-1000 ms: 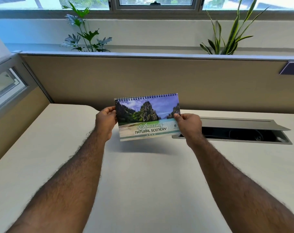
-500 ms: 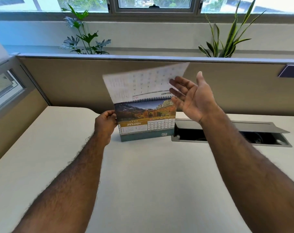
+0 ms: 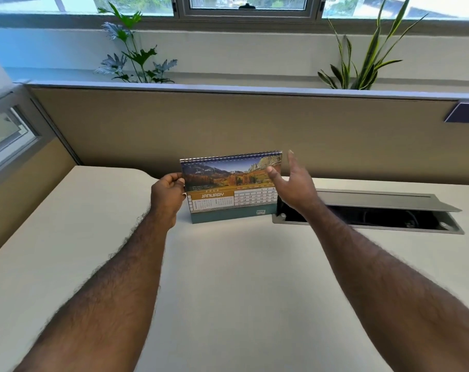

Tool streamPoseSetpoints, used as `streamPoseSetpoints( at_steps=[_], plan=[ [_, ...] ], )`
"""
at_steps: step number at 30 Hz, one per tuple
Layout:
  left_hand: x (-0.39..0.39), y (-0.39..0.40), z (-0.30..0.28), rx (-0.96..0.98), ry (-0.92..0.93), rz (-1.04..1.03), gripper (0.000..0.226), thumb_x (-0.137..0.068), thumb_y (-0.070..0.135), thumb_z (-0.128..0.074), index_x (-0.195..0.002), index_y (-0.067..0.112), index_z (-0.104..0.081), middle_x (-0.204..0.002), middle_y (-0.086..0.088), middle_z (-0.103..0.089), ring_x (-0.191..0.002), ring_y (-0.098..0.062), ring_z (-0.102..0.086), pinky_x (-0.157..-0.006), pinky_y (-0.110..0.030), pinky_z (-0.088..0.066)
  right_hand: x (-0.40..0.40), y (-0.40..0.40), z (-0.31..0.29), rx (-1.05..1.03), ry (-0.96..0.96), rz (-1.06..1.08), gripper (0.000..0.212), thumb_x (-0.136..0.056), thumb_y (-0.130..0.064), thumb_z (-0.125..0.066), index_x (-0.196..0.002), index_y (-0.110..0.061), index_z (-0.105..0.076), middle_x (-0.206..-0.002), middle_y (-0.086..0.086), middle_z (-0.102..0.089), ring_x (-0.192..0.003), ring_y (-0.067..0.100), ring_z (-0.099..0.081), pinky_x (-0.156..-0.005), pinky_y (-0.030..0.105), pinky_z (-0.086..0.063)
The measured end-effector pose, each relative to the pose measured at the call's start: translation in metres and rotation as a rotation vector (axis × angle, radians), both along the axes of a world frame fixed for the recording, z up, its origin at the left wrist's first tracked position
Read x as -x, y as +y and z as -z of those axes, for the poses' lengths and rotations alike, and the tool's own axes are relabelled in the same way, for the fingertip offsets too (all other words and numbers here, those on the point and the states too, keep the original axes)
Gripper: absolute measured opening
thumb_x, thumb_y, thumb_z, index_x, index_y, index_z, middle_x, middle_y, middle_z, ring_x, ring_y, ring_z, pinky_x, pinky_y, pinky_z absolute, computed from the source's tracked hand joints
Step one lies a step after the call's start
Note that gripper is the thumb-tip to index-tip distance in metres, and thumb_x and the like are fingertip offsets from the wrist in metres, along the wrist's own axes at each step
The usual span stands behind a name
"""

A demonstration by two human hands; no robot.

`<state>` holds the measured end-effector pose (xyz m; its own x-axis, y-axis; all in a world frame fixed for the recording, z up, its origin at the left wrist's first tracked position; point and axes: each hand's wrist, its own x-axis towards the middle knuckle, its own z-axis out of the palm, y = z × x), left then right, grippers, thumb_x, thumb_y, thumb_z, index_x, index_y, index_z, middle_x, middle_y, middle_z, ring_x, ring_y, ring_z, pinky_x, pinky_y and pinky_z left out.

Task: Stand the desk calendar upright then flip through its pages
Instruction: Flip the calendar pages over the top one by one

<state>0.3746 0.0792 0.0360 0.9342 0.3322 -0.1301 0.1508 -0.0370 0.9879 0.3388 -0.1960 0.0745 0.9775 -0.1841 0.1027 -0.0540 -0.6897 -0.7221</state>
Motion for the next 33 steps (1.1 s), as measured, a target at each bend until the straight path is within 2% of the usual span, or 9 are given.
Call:
streamPoseSetpoints(
  at_steps=[3, 7, 11, 15, 20, 25, 28, 30, 33],
  plan=[
    [0.000, -0.001, 0.000, -0.010, 0.003, -0.006, 0.021, -0.098, 0.010, -0.048, -0.112, 0.016, -0.062, -0.111, -0.004, -0.067, -0.101, -0.021, -0.064, -0.081, -0.033, -0.051, 0.004, 0.002, 0.019, 0.014, 0.042, 0.152, 0.063, -0.094, -0.043, -0.056, -0.141, -0.004, -0.044, -0.144, 0.015, -0.051, -0.132, 0.032, -0.047, -0.105, 0.040, -0.040],
    [0.000, -0.002, 0.000, -0.027, 0.006, -0.014, 0.020, -0.098, 0.010, -0.049, -0.112, 0.017, -0.062, -0.110, -0.003, -0.067, -0.103, -0.021, -0.064, -0.082, -0.033, -0.052, 0.014, 0.013, 0.035, 0.005, 0.036, 0.124, 0.036, -0.092, -0.032, -0.062, -0.121, -0.011, -0.063, -0.117, 0.010, -0.070, -0.098, 0.026, -0.064, -0.080, 0.030, -0.048],
    [0.000, -0.002, 0.000, -0.025, 0.005, -0.021, 0.021, -0.098, 0.011, -0.049, -0.114, 0.016, -0.062, -0.108, -0.001, -0.067, -0.104, -0.021, -0.064, -0.079, -0.030, -0.052, 0.022, 0.024, 0.039, -0.010, -0.007, 0.202, 0.025, -0.090, -0.032, -0.062, -0.110, -0.017, -0.066, -0.096, 0.003, -0.072, -0.076, 0.025, -0.069, -0.071, 0.035, -0.059],
    [0.002, -0.002, 0.000, -0.010, -0.007, -0.011, 0.018, -0.097, 0.010, -0.049, -0.103, 0.022, -0.061, -0.104, 0.000, -0.068, -0.101, -0.020, -0.065, -0.073, -0.027, -0.051, 0.020, 0.026, 0.036, -0.128, -0.030, 0.373, 0.020, -0.089, -0.031, -0.067, -0.085, -0.016, -0.054, -0.074, -0.005, -0.059, -0.075, 0.026, -0.067, -0.061, 0.034, -0.055],
    [0.002, -0.001, -0.002, -0.005, -0.018, 0.000, 0.020, -0.097, 0.009, -0.049, -0.096, 0.025, -0.061, -0.094, 0.007, -0.067, -0.098, -0.019, -0.064, -0.069, -0.025, -0.049, 0.016, 0.018, 0.018, -0.322, 0.093, 0.371, 0.026, -0.087, -0.029, -0.071, -0.068, -0.012, -0.063, -0.079, 0.010, -0.073, -0.072, 0.028, -0.071, -0.063, 0.041, -0.061],
    [0.002, 0.001, -0.001, 0.019, -0.019, 0.019, 0.017, -0.095, 0.006, -0.053, -0.104, 0.014, -0.065, -0.108, -0.010, -0.070, -0.099, -0.024, -0.065, -0.085, -0.038, -0.055, 0.018, 0.005, -0.032, -1.046, 0.276, 0.151, 0.012, -0.088, -0.019, -0.064, -0.080, -0.010, -0.066, -0.069, 0.007, -0.072, -0.060, 0.018, -0.071, -0.058, 0.028, -0.059],
    [0.004, 0.002, -0.001, 0.052, -0.036, 0.065, 0.014, -0.092, 0.006, -0.057, -0.100, 0.014, -0.066, -0.101, -0.008, -0.070, -0.095, -0.024, -0.062, -0.082, -0.037, -0.049, 0.016, -0.005, -0.059, -1.445, 0.220, -0.076, 0.033, -0.091, -0.042, -0.057, -0.085, -0.011, -0.067, -0.088, 0.013, -0.075, -0.084, 0.024, -0.074, -0.070, 0.031, -0.060],
    [0.004, 0.002, -0.002, 0.084, -0.020, 0.038, 0.011, -0.095, 0.011, -0.055, -0.100, 0.017, -0.064, -0.099, -0.005, -0.069, -0.098, -0.024, -0.063, -0.079, -0.032, -0.051, 0.010, -0.006, -0.070, -1.456, 0.153, -0.194, 0.058, -0.091, -0.062, -0.045, -0.102, -0.010, -0.068, -0.116, 0.013, -0.072, -0.109, 0.027, -0.067, -0.085, 0.037, -0.055],
    [0.004, 0.001, -0.002, 0.090, -0.011, 0.030, 0.014, -0.097, 0.012, -0.053, -0.107, 0.016, -0.061, -0.103, -0.004, -0.068, -0.103, -0.023, -0.064, -0.073, -0.027, -0.050, -0.001, 0.001, -0.075, -1.139, 0.081, -0.205, 0.068, -0.092, -0.069, -0.031, -0.120, -0.016, -0.063, -0.122, 0.002, -0.070, -0.116, 0.016, -0.060, -0.094, 0.035, -0.044]
  ],
)
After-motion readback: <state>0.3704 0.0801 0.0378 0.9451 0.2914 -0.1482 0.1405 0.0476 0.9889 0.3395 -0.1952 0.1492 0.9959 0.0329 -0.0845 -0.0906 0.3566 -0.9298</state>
